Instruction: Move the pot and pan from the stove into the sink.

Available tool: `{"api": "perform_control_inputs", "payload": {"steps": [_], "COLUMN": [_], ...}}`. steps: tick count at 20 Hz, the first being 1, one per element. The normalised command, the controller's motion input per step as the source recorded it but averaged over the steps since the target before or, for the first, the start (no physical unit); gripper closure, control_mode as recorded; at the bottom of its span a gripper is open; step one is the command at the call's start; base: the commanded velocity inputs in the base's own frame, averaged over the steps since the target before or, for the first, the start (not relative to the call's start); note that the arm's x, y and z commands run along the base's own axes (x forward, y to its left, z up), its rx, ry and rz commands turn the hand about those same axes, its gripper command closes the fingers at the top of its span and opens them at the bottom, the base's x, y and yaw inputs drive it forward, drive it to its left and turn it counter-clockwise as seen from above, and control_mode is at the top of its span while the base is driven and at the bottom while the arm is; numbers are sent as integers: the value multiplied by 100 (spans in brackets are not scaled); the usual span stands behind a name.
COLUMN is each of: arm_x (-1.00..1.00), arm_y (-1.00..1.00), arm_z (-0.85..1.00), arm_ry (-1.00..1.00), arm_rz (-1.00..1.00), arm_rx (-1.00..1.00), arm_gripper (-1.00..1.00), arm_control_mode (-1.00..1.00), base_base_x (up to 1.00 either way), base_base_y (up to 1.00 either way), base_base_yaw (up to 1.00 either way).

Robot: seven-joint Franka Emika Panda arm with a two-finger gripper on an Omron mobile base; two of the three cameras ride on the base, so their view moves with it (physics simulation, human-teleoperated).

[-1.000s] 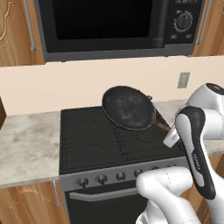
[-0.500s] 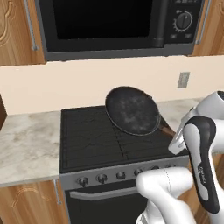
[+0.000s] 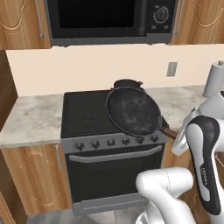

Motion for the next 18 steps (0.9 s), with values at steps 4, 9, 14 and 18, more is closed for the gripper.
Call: {"api": "perform_control_inputs", "payload": {"steps": [4, 9, 14, 18], "arm_x": [0, 0, 0, 0], "arm_y": [0, 0, 0, 0], "arm_z": [0, 0, 0, 0], "arm_ry": [0, 0, 0, 0], "arm_rz": [0, 0, 0, 0], "arm_rx": [0, 0, 0, 0], "arm_gripper": [100, 100, 100, 100], "arm_control_mode": [100, 100, 100, 100], "base_base_x": [-77, -12, -3, 0], "base_base_y": [-19, 0, 0, 0], "base_base_yaw": [8, 2, 1, -13]}}
